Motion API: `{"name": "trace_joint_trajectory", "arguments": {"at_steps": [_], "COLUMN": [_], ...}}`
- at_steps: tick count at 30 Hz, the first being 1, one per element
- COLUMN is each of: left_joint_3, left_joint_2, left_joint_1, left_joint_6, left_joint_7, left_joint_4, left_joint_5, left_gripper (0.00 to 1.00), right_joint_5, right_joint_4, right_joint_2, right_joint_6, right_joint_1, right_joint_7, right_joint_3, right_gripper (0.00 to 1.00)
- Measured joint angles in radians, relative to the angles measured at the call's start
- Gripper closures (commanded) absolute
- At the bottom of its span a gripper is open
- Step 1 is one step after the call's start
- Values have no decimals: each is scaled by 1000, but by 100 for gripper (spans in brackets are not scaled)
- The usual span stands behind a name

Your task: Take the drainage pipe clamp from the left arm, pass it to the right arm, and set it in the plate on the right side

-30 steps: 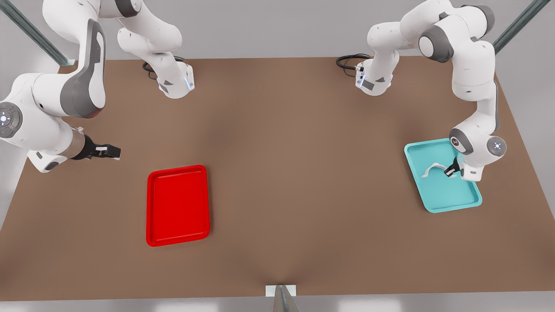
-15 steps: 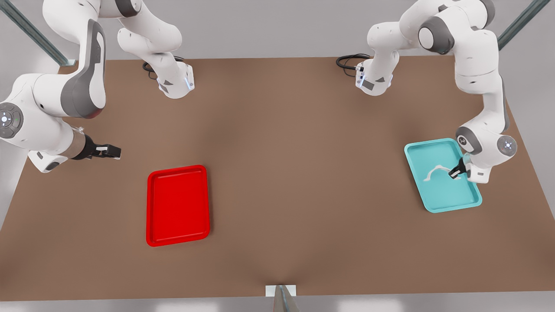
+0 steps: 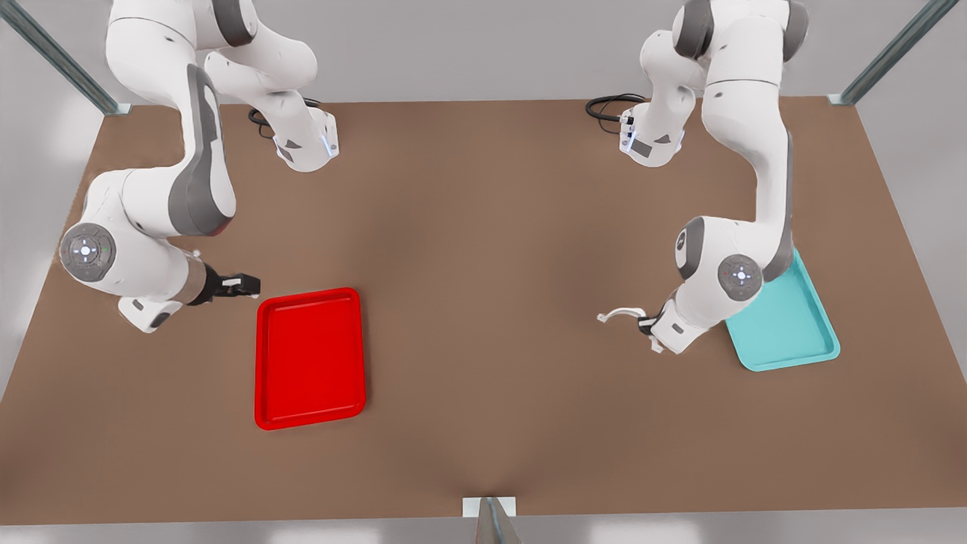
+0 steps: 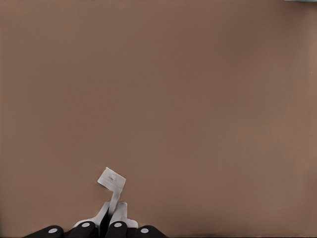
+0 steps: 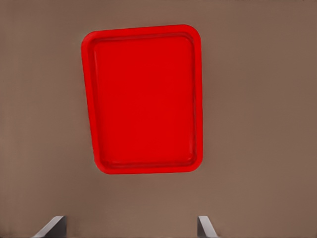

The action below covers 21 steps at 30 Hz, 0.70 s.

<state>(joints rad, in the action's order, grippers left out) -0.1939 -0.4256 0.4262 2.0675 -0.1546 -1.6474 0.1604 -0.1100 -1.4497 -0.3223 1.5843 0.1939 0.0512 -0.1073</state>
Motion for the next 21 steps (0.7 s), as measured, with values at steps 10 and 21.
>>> {"name": "trace_joint_trajectory", "arguments": {"at_steps": [10, 21], "left_joint_3": [56, 97], "left_joint_2": [-249, -375], "left_joint_1": [208, 243], "left_joint_6": [-88, -162], "left_joint_7": [-261, -621], "left_joint_4": [349, 553], "left_joint_5": [1, 6], "left_gripper": [79, 79], "right_joint_5": [-119, -102], "right_joint_4": [80, 71], "right_joint_2": [-219, -221], "right_joint_6": [294, 511], "right_joint_1": [142, 245], "right_joint_7": [228, 584], "right_joint_3": [114, 127], "right_gripper": [0, 0]}}
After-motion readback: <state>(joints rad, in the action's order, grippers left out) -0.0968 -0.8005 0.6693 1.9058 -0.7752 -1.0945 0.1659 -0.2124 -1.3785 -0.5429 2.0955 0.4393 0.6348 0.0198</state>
